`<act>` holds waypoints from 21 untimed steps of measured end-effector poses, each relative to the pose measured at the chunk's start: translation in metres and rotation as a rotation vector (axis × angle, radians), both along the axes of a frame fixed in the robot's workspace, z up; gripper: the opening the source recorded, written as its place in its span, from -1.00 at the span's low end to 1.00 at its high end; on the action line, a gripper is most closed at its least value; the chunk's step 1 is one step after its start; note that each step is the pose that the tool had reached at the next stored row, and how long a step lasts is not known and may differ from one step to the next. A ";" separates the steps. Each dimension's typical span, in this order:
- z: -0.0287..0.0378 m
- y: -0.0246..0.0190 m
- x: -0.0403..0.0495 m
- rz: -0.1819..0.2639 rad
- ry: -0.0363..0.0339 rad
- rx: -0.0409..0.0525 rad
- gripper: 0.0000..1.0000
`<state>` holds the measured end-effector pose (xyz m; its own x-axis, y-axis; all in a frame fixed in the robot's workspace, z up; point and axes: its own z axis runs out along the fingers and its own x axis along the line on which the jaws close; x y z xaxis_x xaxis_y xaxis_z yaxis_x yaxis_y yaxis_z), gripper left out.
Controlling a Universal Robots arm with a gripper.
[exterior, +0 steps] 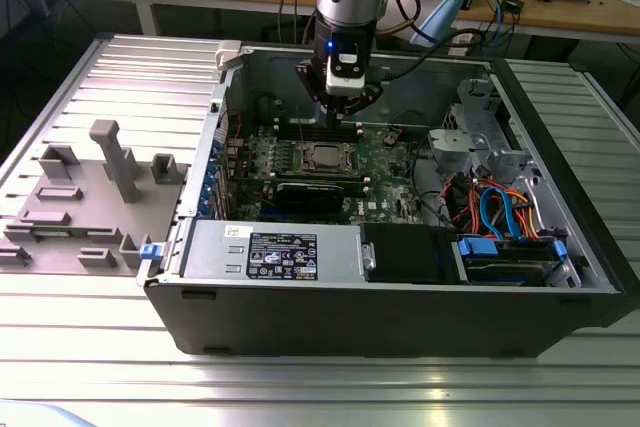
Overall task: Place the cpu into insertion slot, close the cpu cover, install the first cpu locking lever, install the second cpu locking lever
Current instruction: 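Install the first cpu locking lever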
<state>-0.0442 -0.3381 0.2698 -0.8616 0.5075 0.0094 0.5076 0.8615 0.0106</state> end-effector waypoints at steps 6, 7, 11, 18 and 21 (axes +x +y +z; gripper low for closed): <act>0.0000 0.0000 0.0000 0.000 0.0000 0.0000 -0.79; 0.0000 0.0000 0.0000 0.000 0.0000 0.0000 -0.79; 0.0000 0.0000 0.0000 0.061 0.0000 0.0000 -0.79; -0.0002 0.0000 0.0001 0.189 -0.0157 -0.0011 -0.79; -0.0002 0.0000 0.0000 0.295 -0.0219 -0.0009 -0.79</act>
